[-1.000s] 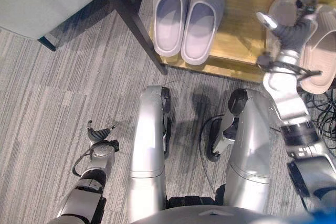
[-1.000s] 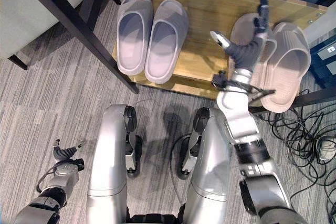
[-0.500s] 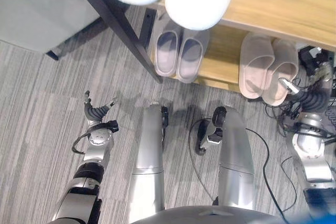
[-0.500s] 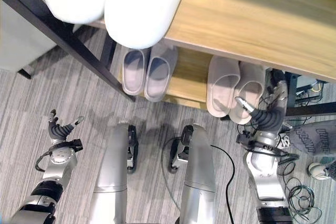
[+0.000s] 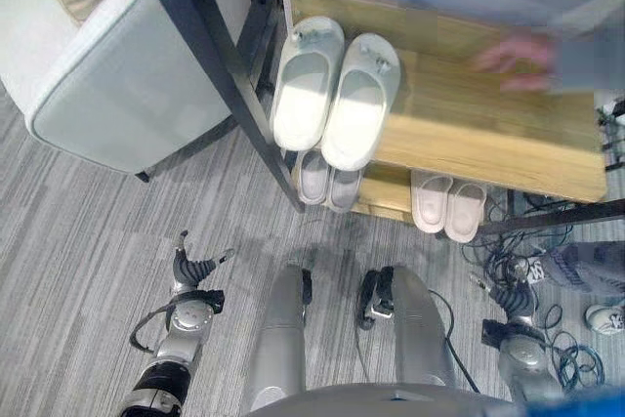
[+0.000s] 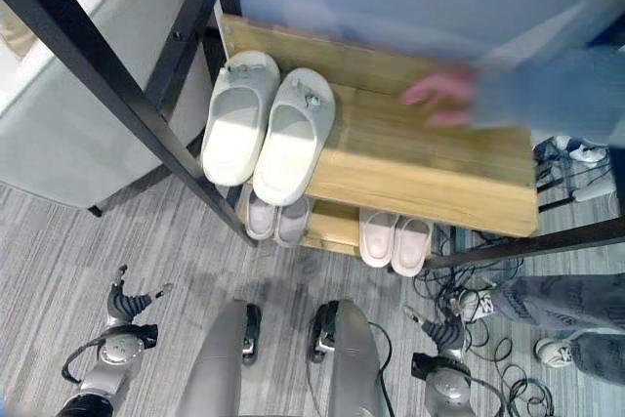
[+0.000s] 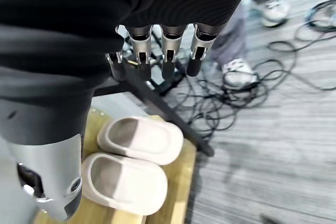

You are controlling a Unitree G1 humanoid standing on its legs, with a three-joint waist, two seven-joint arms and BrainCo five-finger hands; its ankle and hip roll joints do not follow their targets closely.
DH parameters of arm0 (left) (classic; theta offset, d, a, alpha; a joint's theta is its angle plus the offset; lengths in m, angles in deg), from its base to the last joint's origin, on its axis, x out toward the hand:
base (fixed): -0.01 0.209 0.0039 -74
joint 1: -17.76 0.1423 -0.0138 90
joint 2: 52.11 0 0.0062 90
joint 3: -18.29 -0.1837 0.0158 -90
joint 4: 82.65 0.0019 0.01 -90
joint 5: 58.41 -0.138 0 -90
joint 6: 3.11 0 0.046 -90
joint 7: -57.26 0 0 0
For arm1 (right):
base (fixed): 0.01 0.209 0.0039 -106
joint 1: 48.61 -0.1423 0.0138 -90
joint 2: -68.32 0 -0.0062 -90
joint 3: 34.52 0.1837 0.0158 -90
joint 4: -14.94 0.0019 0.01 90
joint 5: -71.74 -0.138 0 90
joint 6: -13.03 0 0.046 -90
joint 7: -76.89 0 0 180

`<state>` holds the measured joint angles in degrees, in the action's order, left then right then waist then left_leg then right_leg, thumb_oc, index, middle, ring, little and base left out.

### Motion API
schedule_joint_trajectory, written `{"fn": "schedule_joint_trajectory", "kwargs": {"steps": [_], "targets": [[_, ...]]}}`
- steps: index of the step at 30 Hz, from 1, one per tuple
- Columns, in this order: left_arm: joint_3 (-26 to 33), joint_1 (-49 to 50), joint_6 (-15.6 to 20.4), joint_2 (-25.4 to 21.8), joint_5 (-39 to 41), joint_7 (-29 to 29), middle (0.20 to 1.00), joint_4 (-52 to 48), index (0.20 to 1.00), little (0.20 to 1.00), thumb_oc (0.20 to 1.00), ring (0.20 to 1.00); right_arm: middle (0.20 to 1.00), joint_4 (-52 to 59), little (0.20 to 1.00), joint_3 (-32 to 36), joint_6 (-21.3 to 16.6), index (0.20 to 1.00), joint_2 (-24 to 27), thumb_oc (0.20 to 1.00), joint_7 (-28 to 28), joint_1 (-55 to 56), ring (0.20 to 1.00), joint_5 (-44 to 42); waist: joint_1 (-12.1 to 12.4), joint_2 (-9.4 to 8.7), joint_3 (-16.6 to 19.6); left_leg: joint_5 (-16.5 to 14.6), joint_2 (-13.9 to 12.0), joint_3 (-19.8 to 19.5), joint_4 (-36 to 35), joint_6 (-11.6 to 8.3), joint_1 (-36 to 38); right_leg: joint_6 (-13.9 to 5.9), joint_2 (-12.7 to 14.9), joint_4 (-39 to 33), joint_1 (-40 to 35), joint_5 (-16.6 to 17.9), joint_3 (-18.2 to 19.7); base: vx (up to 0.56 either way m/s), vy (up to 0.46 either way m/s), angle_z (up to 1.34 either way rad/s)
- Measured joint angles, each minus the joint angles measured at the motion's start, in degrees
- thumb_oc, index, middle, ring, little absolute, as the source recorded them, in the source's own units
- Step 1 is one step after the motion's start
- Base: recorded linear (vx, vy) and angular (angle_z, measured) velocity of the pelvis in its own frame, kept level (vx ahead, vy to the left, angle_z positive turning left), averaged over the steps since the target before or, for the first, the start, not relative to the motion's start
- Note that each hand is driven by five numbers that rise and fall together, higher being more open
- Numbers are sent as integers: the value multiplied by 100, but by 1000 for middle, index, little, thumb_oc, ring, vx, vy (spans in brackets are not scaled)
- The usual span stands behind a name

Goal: Arrange the slippers neatly on the shoe rack.

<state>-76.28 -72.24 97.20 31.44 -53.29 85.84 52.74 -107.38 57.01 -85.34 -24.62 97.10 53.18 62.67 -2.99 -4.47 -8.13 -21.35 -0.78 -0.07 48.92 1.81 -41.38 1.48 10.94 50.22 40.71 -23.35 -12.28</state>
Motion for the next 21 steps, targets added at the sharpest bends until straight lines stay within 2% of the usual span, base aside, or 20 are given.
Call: {"fn": "schedule_joint_trajectory", "kwargs": {"steps": [2, 4, 5, 6, 7, 9, 10, 11, 13, 15, 17, 18, 19, 20, 21], "targets": [[-92, 45, -4, 80, -4, -92, 1000, 394, 1000, 1000, 1000, 1000, 1000, -935, 1000, -39, -3, 1000, 34, 1000, -5, -153, 1000, -88, 1, -2, 202, 334, -4, 52, -990, -7, 857, -138, -94, -887, -771, 307, -59, 183, -44, -10], [-517, -101, -3, 190, -15, -189, 1000, 874, 1000, 1000, 1000, 1000, 1000, -1964, 1000, -14, 37, 1000, 68, 1000, 1, -386, 1000, -192, 45, 78, 520, 519, -26, 72, -1550, -66, 1331, -106, -173, -1412, -1201, 492, -105, 110, -52, -6], [-527, -110, -2, 196, -15, -194, 1000, 884, 1000, 1000, 1000, 1000, 1000, -1996, 1000, -14, 39, 1000, 69, 1000, 1, -402, 1000, -199, 48, 79, 520, 521, -27, 72, -1564, -66, 1345, -97, -176, -1426, -1214, 502, -105, 271, -64, -14], [-877, -443, 5, 445, -58, -369, 1000, 1366, 1000, 1000, 1000, 1000, 1000, -3352, 1000, 8, 60, 1000, -19, 1000, -51, -1090, 1000, -592, 69, 129, 583, 911, -35, 113, -2333, -123, 1748, -71, -274, -2092, -1547, 864, -127, 235, -45, -9], [-871, -524, 4, 491, -173, -412, 1000, 1365, 1000, 1000, 1000, 1000, 1000, -3321, 1000, 4, 68, 1000, -55, 1000, -101, -1078, 1000, -649, 48, 143, 567, 981, -34, 114, -2458, -112, 1801, -75, -275, -2179, -1585, 899, -154, 375, -75, -19], [-849, -544, -14, 660, -245, -530, 1000, 1649, 1000, 1000, 1000, 1000, 1000, -4263, 1000, -3, 170, 1000, -68, 1000, -194, -1387, 1000, -644, 69, 140, 503, 1392, -60, 263, -3487, -160, 2813, -173, -335, -2893, -2400, 1180, -283, 190, -51, -17], [-886, -429, 2, 690, -249, -589, 1000, 1672, 1000, 1000, 1000, 1000, 1000, -4300, 1000, 3, 190, 1000, -31, 1000, -229, -1197, 1000, -643, 63, 219, 523, 1510, -85, 262, -4018, -212, 3304, -176, -440, -3350, -2863, 1269, -320, 194, -83, -9], [-859, -313, 6, 691, -250, -596, 1000, 1676, 1000, 1000, 1000, 1000, 1000, -4309, 1000, 4, 224, 1000, 12, 1000, -252, -1114, 1000, -644, 80, 307, 737, 1639, -119, 255, -4367, -218, 3571, -202, -490, -3602, -3082, 1319, -374, 231, -111, -1], [-875, -201, 5, 711, -255, -624, 1000, 1690, 1000, 1000, 1000, 1000, 1000, -4225, 1000, 17, 247, 1000, 80, 1000, -321, -976, 1000, -636, 64, 463, 864, 1877, -151, 268, -4883, -198, 3852, -199, -622, -4050, -3277, 1517, -382, 101, -73, -5], [-870, -45, 3, 774, -376, -649, 1000, 1736, 1000, 1000, 1000, 1000, 1000, -4091, 1000, -31, 264, 1000, 136, 1000, -374, -932, 1000, -623, 86, 613, 900, 1932, -182, 276, -4998, -186, 3893, -174, -726, -4449, -3476, 1743, -374, 54, -73, -8], [-869, 7, -7, 872, -404, -719, 1000, 2000, 1000, 1000, 1000, 1000, 1000, -3939, 1000, -289, 299, 1000, 138, 1000, -415, -986, 1000, -585, 86, 677, 902, 1935, -189, 287, -5002, -183, 4008, -185, -817, -4925, -3729, 1971, -289, -35, -22, -23], [-862, 84, -7, 910, -395, -753, 1000, 2150, 1000, 1000, 1000, 1000, 1000, -3841, 1000, -442, 285, 1000, 132, 1000, -453, -1114, 1000, -568, 231, 684, 894, 1941, -170, 173, -4916, -193, 4048, -165, -849, -5218, -3869, 2092, -153, -84, 16, -47], [-832, 33, -2, 913, -365, -755, 1000, 2220, 1000, 1000, 1000, 1000, 1000, -3851, 1000, -475, 288, 1000, 122, 1000, -467, -1266, 1000, -522, 323, 579, 770, 1981, -55, -101, -4544, -256, 3925, -136, -769, -5357, -3971, 2214, -51, -69, 21, -40], [-787, -73, 5, 912, -334, -756, 1000, 2269, 1000, 1000, 1000, 1000, 1000, -3886, 1000, -503, 290, 1000, 126, 1000, -486, -1371, 1000, -516, 416, 453, 705, 2051, 96, -539, -4127, -385, 3674, -99, -636, -5432, -3993, 2282, 0, 85, 31, -34], [-756, -82, 4, 921, -322, -754, 1000, 2274, 1000, 1000, 1000, 1000, 1000, -3881, 1000, -503, 290, 1000, 170, 1000, -490, -1437, 1000, -504, 489, 378, 658, 2078, 174, -989, -4059, -555, 3571, -92, -553, -5477, -4002, 2366, 66, 135, 70, -25]]}}
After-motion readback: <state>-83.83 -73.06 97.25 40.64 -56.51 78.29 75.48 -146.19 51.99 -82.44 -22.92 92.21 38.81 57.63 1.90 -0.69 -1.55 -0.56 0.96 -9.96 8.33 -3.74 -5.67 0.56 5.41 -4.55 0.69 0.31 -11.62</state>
